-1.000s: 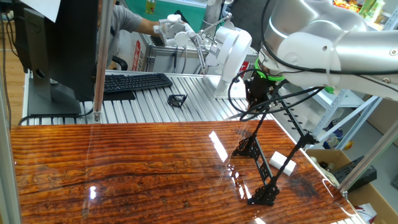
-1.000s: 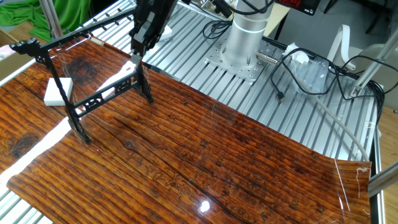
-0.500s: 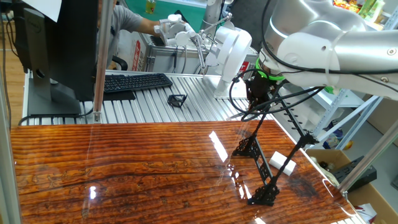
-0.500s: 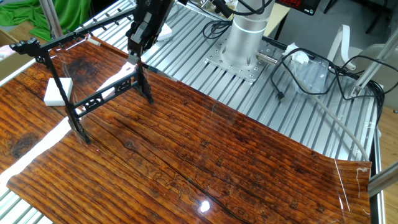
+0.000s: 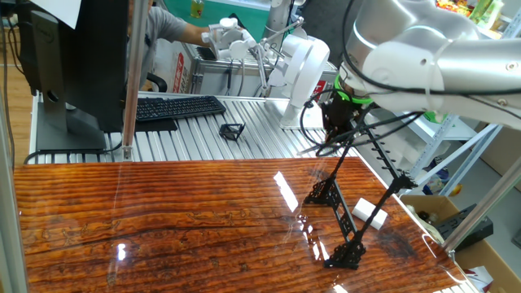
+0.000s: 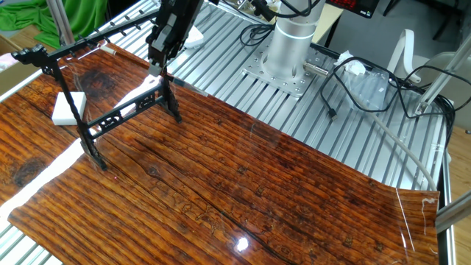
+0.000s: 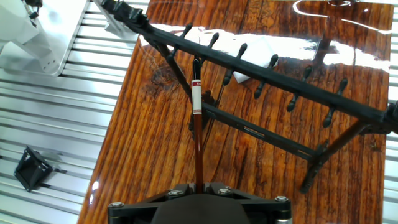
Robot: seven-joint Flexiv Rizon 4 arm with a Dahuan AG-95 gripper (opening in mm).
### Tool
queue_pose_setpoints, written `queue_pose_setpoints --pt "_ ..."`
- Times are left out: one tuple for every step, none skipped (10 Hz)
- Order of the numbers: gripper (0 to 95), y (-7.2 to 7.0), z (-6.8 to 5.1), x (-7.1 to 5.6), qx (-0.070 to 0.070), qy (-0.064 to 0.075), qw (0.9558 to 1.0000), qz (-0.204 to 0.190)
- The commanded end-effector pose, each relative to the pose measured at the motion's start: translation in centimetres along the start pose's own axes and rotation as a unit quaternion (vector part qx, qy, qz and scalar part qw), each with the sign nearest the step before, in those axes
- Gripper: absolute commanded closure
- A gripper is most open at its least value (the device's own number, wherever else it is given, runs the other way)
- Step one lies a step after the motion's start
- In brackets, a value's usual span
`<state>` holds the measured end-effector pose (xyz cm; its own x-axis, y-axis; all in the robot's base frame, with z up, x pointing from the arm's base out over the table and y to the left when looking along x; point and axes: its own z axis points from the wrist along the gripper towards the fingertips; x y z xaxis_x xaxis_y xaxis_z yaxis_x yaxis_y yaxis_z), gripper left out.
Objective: Place the brush on the pen rack
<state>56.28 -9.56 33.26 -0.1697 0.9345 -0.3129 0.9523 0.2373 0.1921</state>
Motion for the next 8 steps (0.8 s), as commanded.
queue_pose_setpoints --pt "95.0 0.05 0.07 0.04 -0.001 0.002 1.0000 0.000" --pt "95.0 0.10 0.17 0.11 -0.001 0.004 1.0000 0.001" --pt "95.0 0.17 0.33 0.23 0.000 0.004 1.0000 0.002" --pt "95.0 0.27 0.53 0.37 0.000 0.003 1.0000 0.002" --pt "95.0 0.35 0.67 0.46 0.001 0.003 1.0000 0.003" --pt "95.0 0.43 0.71 0.47 0.001 0.003 1.0000 0.002" --pt "95.0 0.55 0.76 0.46 0.001 0.003 1.0000 0.001" --pt "95.0 0.65 0.76 0.42 0.001 0.002 1.0000 0.001"
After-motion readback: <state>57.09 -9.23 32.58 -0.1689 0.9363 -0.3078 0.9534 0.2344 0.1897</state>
